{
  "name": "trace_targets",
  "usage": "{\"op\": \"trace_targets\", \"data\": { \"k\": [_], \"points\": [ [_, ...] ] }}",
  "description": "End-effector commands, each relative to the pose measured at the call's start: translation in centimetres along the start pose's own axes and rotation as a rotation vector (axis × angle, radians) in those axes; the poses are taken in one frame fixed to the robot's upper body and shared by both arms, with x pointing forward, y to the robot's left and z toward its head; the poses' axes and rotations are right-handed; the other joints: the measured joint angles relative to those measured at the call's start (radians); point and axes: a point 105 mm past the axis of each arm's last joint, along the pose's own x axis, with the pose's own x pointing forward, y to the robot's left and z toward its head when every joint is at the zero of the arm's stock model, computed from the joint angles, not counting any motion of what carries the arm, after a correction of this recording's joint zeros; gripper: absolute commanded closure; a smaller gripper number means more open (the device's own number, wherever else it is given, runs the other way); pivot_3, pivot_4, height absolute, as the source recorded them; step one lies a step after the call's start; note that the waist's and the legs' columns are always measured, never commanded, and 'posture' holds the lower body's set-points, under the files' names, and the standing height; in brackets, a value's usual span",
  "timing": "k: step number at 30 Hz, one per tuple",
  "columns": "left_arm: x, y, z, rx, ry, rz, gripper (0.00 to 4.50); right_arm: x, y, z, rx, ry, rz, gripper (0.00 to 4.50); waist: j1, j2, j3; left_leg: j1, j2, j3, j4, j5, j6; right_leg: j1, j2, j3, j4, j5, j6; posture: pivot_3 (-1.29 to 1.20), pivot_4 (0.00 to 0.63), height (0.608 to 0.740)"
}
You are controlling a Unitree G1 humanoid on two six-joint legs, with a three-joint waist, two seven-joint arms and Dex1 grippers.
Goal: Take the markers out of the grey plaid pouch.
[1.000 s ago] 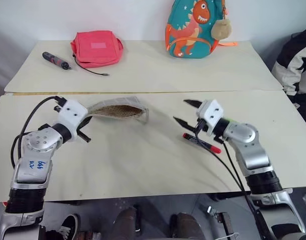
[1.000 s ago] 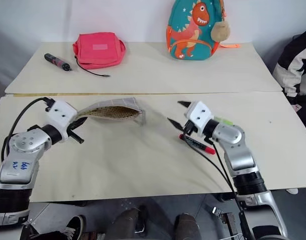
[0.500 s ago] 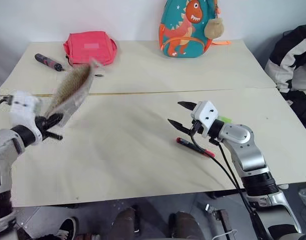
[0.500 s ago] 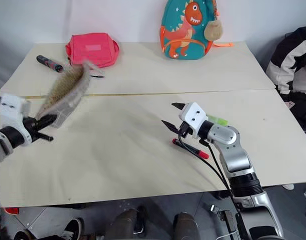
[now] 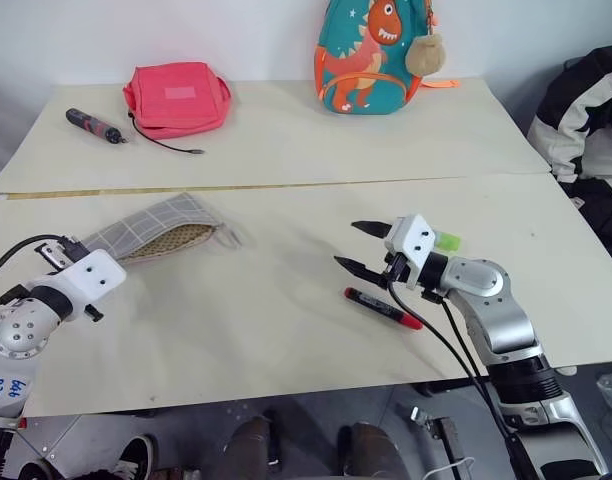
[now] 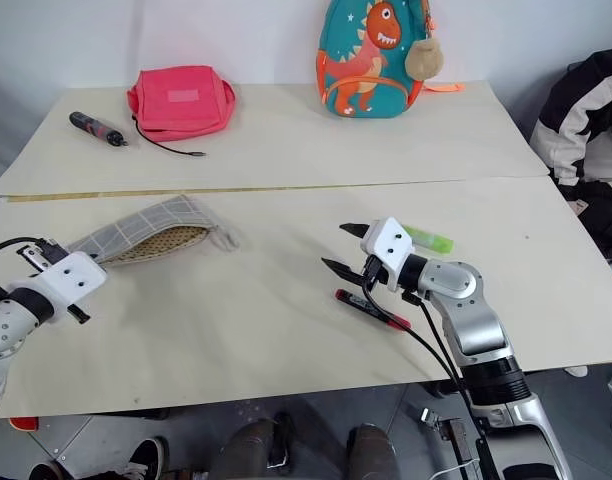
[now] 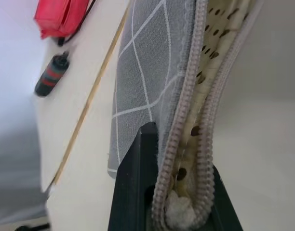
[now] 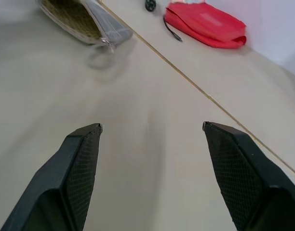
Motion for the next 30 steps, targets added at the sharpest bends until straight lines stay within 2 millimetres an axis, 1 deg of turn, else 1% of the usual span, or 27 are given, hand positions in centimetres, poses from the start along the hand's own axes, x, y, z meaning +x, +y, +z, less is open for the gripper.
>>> {"op": "trace_targets", "data": {
  "k": [1,2,4,8,9,11,13,14,16,18,20,23,25,26,28,29,30],
  "points": [
    [-0.3,0.5,0.3,-0.058,-0.031,0.030,3.09,0.0,0.0,0.9,-0.029,-0.026,0.011,0.96,0.001,0.000,0.000,0.000,0.000,0.000,0.000,0.000,0.000,0.000,0.000,0.000,0.000,0.000,0.000,0.00,0.150,0.740],
    [-0.3,0.3,0.5,-0.053,-0.038,0.018,2.74,0.0,-0.1,1.0,-0.029,-0.027,0.010,0.96,0.002,0.000,0.000,0.000,0.000,0.000,0.000,0.000,0.000,0.000,0.000,0.000,0.000,0.000,0.000,0.00,0.150,0.740],
    [-0.5,0.3,0.6,-0.035,-0.045,-0.005,2.22,-0.3,-0.2,1.0,-0.022,-0.026,0.016,0.96,0.002,0.000,0.000,0.000,0.000,-0.001,0.001,0.000,0.000,0.000,0.000,-0.001,0.000,0.000,0.000,0.00,0.150,0.740],
    [-0.8,0.8,0.6,-0.031,-0.051,0.006,0.91,-0.7,-0.3,0.8,-0.012,-0.019,0.022,0.96,0.000,0.000,0.000,0.000,0.000,0.000,0.001,0.001,0.001,0.000,0.000,-0.001,0.000,0.000,0.000,0.00,0.150,0.740],
    [-1.0,0.8,0.8,-0.032,-0.063,-0.004,0.68,-0.8,-0.3,0.9,-0.001,-0.025,0.028,0.96,0.000,0.000,0.000,0.000,0.000,0.000,0.001,0.001,0.002,0.000,0.000,-0.001,0.000,0.000,0.000,0.00,0.150,0.740],
    [-1.8,0.5,1.8,-0.080,-0.122,-0.053,0.01,-1.4,-0.3,1.0,0.022,-0.029,0.037,0.96,0.000,0.000,0.000,0.000,0.000,0.000,0.001,0.001,0.002,0.000,0.000,-0.001,0.000,0.000,0.000,0.00,0.150,0.740],
    [-2.9,-0.3,2.8,-0.189,-0.191,-0.136,0.01,-2.0,-0.8,1.0,0.035,-0.025,0.015,0.96,-0.001,0.000,0.000,0.000,0.000,0.000,0.001,0.001,0.002,0.001,-0.001,-0.001,0.000,0.000,0.000,0.00,0.150,0.740],
    [-3.4,-0.8,3.2,-0.219,-0.213,-0.188,0.01,-2.2,-1.1,0.9,0.040,-0.021,0.003,0.96,-0.001,0.000,0.000,0.000,0.000,0.000,0.001,0.001,0.002,0.001,-0.001,-0.001,-0.001,0.000,0.000,0.00,0.150,0.740],
    [-4.4,-0.9,3.8,-0.260,-0.260,-0.236,0.01,-2.7,-1.6,0.8,0.050,-0.016,-0.020,0.96,0.000,0.000,0.000,0.000,0.000,0.000,0.001,0.001,0.002,0.001,-0.001,-0.001,-0.001,0.000,0.000,0.00,0.150,0.740],
    [-5.3,-0.7,4.1,-0.237,-0.299,-0.247,0.01,-3.2,-2.1,0.7,0.065,-0.012,-0.038,0.96,0.000,0.000,0.000,0.001,0.001,0.000,0.001,0.000,0.002,0.002,-0.001,-0.001,-0.001,0.000,0.000,0.00,0.150,0.740],
    [-6.0,-1.1,4.2,-0.259,-0.322,-0.297,0.01,-3.5,-2.4,0.6,0.067,-0.001,-0.042,0.96,0.000,0.000,0.000,0.001,0.001,0.000,0.001,0.000,0.002,0.002,-0.001,-0.001,-0.002,0.000,0.000,0.00,0.150,0.740],
    [-7.5,-3.0,4.0,-0.292,-0.334,-0.423,0.01,-3.8,-2.6,0.2,0.058,0.020,-0.045,0.96,-0.001,0.000,0.000,0.002,0.001,0.000,0.001,0.000,0.001,0.002,-0.001,-0.001,-0.002,0.000,0.000,0.00,0.150,0.740],
    [-8.7,-4.1,4.1,-0.399,-0.340,-0.522,0.01,-3.9,-2.7,0.5,0.094,0.002,-0.037,0.96,-0.002,0.000,0.000,0.002,0.001,0.001,0.001,0.000,0.001,0.002,-0.001,0.000,-0.002,0.000,0.000,0.00,0.150,0.740],
    [-9.1,-4.3,4.4,-0.434,-0.356,-0.546,0.01,-3.9,-2.7,0.6,0.097,-0.001,-0.036,0.96,-0.001,0.000,0.000,0.002,0.001,0.001,0.001,0.000,0.002,0.002,-0.001,0.000,-0.002,0.000,0.000,0.00,0.150,0.740],
    [-9.4,-3.8,5.2,-0.525,-0.394,-0.529,0.00,-4.2,-2.9,0.9,0.124,-0.015,-0.030,0.61,-0.001,0.000,0.000,0.001,0.002,0.001,0.001,0.000,0.003,0.002,-0.001,0.000,-0.002,0.000,0.000,0.00,0.150,0.740],
    [-9.4,-3.0,5.5,-0.598,-0.420,-0.493,0.00,-4.5,-2.9,1.0,0.134,-0.018,-0.028,0.45,0.002,0.000,0.000,0.001,0.002,0.001,0.002,0.000,0.003,0.002,-0.001,0.000,-0.003,0.000,0.000,0.00,0.150,0.740],
    [-9.2,-1.8,5.6,-0.667,-0.444,-0.425,0.00,-4.8,-3.3,0.9,0.123,-0.009,-0.046,0.13,0.003,0.000,0.000,0.002,0.002,0.000,0.002,0.000,0.002,0.003,-0.001,0.000,-0.005,0.000,-0.001,0.00,0.150,0.740]
  ]
}}
